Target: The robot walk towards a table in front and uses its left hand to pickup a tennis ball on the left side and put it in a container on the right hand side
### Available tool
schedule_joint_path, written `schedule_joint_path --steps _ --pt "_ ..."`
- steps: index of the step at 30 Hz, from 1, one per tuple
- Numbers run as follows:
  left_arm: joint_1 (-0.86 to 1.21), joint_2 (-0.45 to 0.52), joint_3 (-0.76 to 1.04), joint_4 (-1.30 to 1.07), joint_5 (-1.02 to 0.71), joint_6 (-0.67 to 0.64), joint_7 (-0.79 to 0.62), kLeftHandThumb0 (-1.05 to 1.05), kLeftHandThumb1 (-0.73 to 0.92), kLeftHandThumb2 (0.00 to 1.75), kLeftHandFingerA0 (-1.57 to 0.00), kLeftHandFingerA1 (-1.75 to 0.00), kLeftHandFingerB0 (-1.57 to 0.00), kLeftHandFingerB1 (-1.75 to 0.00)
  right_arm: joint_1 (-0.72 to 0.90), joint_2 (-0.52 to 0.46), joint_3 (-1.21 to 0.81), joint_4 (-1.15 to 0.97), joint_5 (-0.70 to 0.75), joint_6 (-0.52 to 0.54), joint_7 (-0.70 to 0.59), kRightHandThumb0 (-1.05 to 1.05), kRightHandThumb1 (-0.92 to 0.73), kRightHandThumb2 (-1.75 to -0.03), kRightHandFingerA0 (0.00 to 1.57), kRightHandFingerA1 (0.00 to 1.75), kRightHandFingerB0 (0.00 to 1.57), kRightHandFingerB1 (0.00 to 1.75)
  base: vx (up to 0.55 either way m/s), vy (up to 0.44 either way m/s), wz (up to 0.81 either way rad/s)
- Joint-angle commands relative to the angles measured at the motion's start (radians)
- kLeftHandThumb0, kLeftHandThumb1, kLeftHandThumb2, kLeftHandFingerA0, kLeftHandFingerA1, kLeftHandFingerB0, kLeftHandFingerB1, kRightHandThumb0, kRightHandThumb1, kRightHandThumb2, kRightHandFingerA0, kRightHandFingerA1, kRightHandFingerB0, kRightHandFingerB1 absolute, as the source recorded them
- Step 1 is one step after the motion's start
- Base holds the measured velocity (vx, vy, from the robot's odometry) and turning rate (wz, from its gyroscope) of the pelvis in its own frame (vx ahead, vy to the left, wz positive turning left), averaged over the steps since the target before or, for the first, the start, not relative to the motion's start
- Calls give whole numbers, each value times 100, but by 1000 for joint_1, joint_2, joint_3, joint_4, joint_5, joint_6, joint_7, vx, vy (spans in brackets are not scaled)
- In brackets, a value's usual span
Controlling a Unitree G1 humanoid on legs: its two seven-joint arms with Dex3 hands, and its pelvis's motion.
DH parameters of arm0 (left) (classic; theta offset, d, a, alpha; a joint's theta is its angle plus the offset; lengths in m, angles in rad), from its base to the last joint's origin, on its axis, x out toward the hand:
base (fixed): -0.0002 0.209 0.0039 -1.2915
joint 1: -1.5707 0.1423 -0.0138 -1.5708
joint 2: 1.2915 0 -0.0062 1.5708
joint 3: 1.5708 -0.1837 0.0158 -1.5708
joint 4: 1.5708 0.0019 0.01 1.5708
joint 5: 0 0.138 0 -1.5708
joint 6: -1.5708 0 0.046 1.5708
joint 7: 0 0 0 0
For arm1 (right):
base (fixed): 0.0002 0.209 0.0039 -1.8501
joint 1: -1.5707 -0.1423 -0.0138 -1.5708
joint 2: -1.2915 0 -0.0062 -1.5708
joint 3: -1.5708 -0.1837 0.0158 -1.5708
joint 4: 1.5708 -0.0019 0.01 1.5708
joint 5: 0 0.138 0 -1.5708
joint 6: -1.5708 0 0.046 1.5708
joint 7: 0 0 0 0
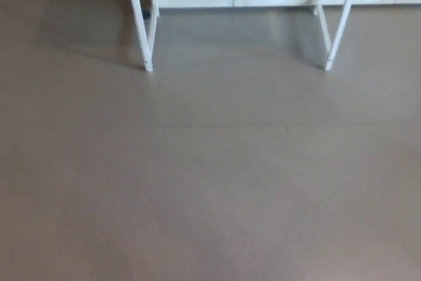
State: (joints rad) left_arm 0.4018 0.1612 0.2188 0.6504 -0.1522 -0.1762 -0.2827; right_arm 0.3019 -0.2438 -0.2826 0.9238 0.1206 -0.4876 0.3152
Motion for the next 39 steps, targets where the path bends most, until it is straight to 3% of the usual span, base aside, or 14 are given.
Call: schedule_joint_path --steps 1,24,25,39 --pt "35 26 -4 24 24 -58 -4 -16 55 57 -25 -37 -23 -32 36 -8 8 -6 -2 -35 6 -47 -50 -55 47 39 31 33 230 -136 -2" --pt "32 36 -26 88 57 -121 34 -17 54 58 -28 -38 -26 -34 37 -25 43 44 -30 -79 -19 -51 -50 -55 49 39 33 34 258 77 -3" --pt "31 34 -20 97 45 -121 30 -12 35 81 -20 -52 -19 -50 31 -25 43 61 -31 -83 -17 -51 -51 -55 48 40 33 34 328 -83 12" --pt "29 32 -24 93 49 -113 43 -12 37 83 -22 -53 -17 -49 17 -28 46 97 -23 -92 -5 -51 -50 -55 49 41 34 34 291 -34 5"
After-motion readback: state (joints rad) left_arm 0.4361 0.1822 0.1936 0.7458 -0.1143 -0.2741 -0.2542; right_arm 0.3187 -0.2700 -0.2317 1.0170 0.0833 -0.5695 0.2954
